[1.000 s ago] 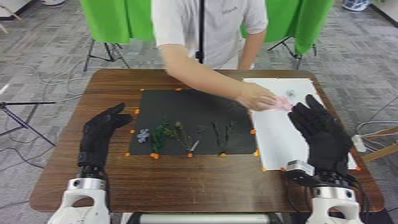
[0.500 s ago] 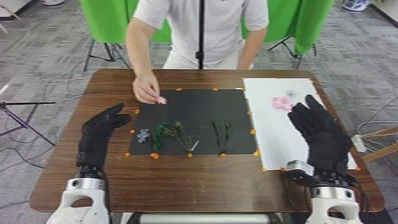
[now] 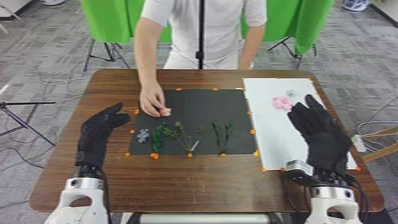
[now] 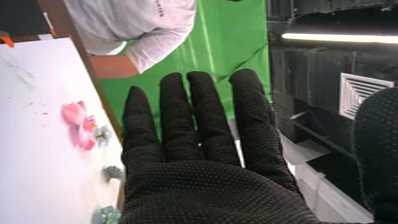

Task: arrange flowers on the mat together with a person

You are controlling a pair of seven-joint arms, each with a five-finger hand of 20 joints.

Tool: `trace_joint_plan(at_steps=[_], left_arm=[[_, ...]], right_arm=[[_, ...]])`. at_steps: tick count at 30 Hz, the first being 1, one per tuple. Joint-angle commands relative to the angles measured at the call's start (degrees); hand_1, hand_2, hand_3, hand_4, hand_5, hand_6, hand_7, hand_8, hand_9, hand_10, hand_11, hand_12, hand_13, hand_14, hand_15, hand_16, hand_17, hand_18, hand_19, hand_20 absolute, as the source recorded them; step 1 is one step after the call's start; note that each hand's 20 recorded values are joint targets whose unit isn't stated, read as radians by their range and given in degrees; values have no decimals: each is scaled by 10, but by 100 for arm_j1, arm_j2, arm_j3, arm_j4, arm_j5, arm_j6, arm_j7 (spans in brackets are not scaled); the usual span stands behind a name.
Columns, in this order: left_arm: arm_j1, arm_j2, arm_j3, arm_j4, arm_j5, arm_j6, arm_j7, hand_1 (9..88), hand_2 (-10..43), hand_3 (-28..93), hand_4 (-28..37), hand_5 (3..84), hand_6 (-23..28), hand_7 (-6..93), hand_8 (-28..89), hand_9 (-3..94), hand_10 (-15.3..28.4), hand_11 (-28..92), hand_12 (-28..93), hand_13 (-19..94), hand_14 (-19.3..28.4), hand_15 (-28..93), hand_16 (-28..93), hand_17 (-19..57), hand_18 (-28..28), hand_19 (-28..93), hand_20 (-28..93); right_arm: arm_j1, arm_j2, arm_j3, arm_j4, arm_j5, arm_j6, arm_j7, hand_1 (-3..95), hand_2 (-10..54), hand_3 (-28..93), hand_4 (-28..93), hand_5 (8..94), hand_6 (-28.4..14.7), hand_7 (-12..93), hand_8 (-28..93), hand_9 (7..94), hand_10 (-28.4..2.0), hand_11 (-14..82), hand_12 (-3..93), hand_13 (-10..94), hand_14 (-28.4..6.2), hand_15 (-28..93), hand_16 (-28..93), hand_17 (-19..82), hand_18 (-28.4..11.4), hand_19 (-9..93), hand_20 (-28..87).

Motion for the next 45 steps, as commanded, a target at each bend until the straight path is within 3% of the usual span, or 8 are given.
trace_joint_plan(at_steps=[1, 20, 28, 33, 35, 36, 39, 45], left_arm=[[107, -63, -51, -26, -15, -15, -29, 245, 10, 693, -222, 509, 42, 140, -54, 513, 144, 234, 162, 420, 189, 233, 19, 105, 126, 79, 215], [154, -31, -46, -39, -54, 38, -11, 244, 16, 685, -220, 506, 41, 140, -54, 516, 145, 234, 163, 426, 189, 235, 21, 106, 127, 82, 215], [95, 4, -73, -29, -21, -23, -3, 244, 17, 683, -219, 507, 41, 139, -55, 516, 145, 232, 163, 426, 190, 235, 21, 105, 128, 83, 214], [69, -6, -84, -31, -1, -10, -13, 244, 17, 682, -218, 506, 40, 141, -54, 515, 143, 232, 162, 425, 188, 233, 21, 106, 127, 83, 214], [105, -30, -85, -52, 1, 8, -8, 244, 17, 683, -218, 505, 40, 141, -55, 514, 143, 233, 162, 424, 188, 232, 21, 105, 127, 83, 214], [105, -49, -82, -45, 13, -2, -9, 244, 17, 683, -217, 505, 39, 141, -55, 513, 143, 233, 162, 424, 188, 232, 20, 105, 127, 83, 214], [144, -59, -70, -62, 29, -32, -43, 244, 17, 682, -216, 504, 39, 141, -55, 512, 143, 233, 162, 424, 188, 231, 20, 106, 127, 83, 214], [173, -68, -96, -87, 30, -19, -41, 244, 17, 682, -214, 503, 42, 139, -55, 511, 143, 233, 161, 421, 188, 230, 20, 105, 127, 83, 214]], right_arm=[[-45, -1, -33, -13, -13, 35, -43, 64, 23, 791, -174, 424, 8, 88, -79, 431, -135, 48, 108, 336, -98, 124, 99, 209, -137, 14, 281], [-84, 27, 11, -67, -106, 143, -109, 67, 11, 801, -177, 426, 10, 97, -81, 434, -129, 50, 111, 339, -93, 126, 95, 210, -136, 14, 282], [227, 607, 507, -252, -3121, 1043, 205, 113, -13, 774, -189, 435, 7, 108, -82, 450, -128, 58, 128, 345, -90, 132, 95, 220, -138, 20, 291], [850, 1522, 707, -176, -4933, 1677, 1472, 234, -94, 770, -192, 442, 5, 129, -88, 461, -126, 57, 142, 370, -88, 142, 103, 241, -134, 71, 343], [1017, 1851, 880, -75, -5551, 1460, 1934, 265, -95, 778, -201, 449, 6, 139, -91, 468, -122, 60, 145, 388, -87, 147, 108, 250, -129, 104, 361], [1197, 2078, 759, -3, -6003, 1482, 2542, 272, -95, 776, -204, 450, 6, 141, -92, 469, -122, 61, 146, 389, -87, 147, 109, 252, -128, 114, 366], [1630, 2523, 687, 233, -6836, 460, 3541, 305, -95, 776, -229, 455, 3, 148, -92, 487, -126, 75, 168, 442, -92, 164, 132, 264, -123, 213, 404], [2421, 3172, 126, 1130, -7390, -417, 4231, 322, -95, 747, -281, 532, 15, 140, -90, 589, -130, 116, 189, 577, -105, 187, 197, 294, -126, 302, 413]])
